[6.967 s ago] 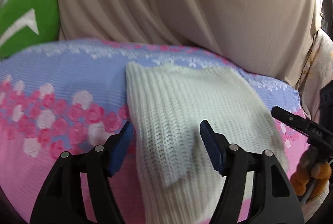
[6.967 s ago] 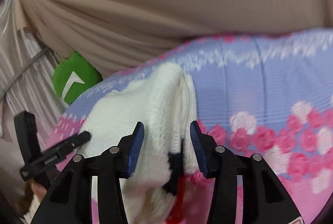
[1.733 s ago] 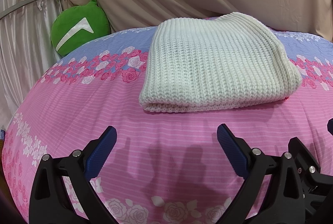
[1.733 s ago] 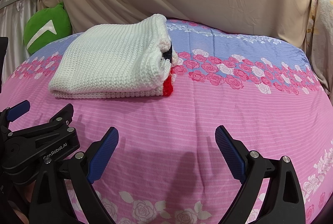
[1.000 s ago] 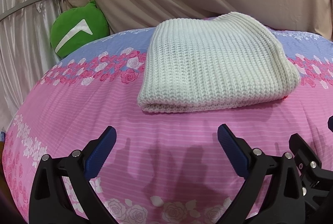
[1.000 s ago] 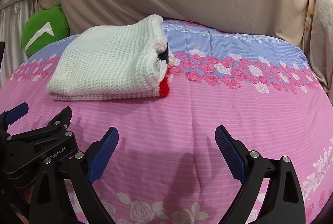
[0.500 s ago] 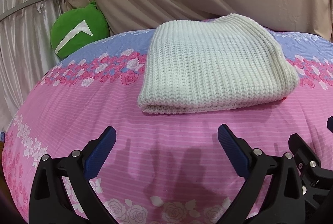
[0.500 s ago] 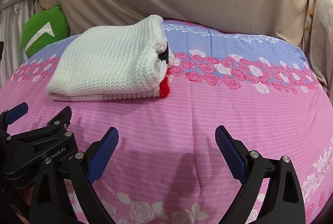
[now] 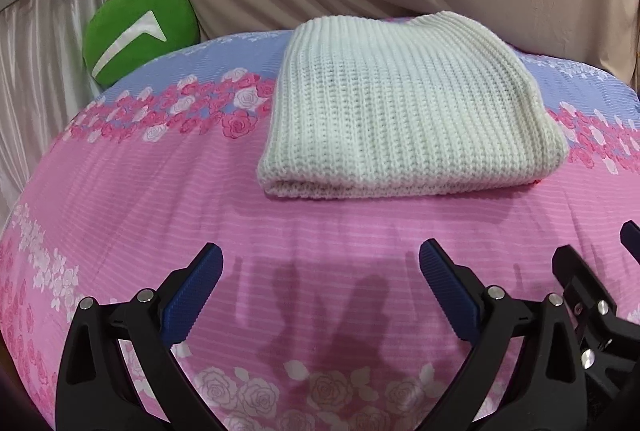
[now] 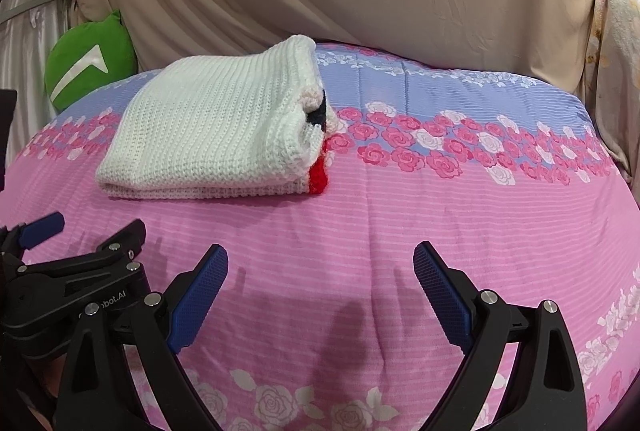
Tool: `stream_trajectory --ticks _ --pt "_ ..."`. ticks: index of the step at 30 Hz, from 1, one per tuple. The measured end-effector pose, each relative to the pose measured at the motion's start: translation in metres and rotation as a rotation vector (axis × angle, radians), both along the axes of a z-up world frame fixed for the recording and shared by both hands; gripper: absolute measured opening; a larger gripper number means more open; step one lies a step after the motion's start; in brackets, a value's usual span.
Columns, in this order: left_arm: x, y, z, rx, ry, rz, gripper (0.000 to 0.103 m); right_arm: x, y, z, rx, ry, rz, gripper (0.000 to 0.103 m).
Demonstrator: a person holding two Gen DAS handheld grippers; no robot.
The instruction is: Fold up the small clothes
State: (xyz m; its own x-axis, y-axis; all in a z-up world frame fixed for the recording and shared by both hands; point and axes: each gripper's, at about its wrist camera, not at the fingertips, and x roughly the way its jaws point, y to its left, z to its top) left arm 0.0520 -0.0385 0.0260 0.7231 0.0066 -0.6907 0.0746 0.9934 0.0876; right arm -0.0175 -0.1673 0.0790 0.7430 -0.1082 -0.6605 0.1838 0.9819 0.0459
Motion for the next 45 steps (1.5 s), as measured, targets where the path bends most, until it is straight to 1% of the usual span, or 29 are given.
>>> stream_trajectory --ticks 3,6,9,12,45 --pt "-0.002 -0.0008 0.001 0.013 -0.007 0.009 0.097 0.0023 -0.0023 0.0019 0.012 0.001 -0.015 0.092" --pt "-0.0007 -0.0024 -0.0005 0.024 0.002 0.013 0.097 0.0044 0.001 0.0008 0.007 0.008 -0.007 0.092" --pt "0.0014 -0.0001 -0.0009 0.009 0.015 0.011 0.097 0.0049 0.0012 0.0008 0.002 0.012 -0.008 0.092" --pt "0.002 -0.0007 -0.0014 0.014 0.016 0.007 0.097 0.0057 -0.0012 0.0006 0.013 0.014 -0.014 0.092" --pt "0.003 -0.0023 -0.0045 0.013 0.026 0.008 0.097 0.0087 -0.0016 -0.0045 0.007 0.027 -0.008 0.092"
